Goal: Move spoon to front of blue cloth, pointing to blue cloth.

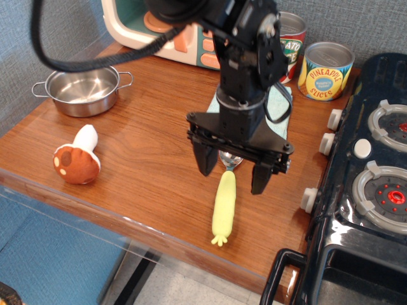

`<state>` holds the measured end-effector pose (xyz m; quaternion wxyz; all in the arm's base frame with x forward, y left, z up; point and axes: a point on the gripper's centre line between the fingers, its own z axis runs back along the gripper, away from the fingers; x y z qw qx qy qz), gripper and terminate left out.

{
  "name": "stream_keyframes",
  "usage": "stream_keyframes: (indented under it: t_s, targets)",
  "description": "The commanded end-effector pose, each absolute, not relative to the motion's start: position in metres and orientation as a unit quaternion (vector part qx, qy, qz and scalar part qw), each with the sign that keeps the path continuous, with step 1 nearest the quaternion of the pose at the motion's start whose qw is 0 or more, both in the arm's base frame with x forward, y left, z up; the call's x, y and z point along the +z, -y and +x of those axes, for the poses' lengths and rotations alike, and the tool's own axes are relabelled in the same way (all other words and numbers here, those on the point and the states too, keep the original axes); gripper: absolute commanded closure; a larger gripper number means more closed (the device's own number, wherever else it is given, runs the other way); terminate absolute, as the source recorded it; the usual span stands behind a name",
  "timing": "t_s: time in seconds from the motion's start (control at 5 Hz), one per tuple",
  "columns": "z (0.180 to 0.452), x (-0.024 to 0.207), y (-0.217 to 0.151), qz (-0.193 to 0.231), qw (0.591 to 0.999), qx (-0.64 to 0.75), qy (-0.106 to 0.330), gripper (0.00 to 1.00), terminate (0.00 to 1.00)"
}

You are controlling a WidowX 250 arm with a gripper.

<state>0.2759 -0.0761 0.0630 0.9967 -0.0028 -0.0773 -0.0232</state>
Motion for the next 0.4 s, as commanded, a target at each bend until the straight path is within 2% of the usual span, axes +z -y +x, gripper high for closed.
stream_keyframes:
  t_s: [0.0,0.2]
  targets:
    - [0.2759,0.0828,0.0725,-0.002,0.995,-0.029,0.1,0.0,0.0]
    - [0.2759,0.0828,0.0725,-0.002,0.995,-0.029,0.1,0.0,1.0]
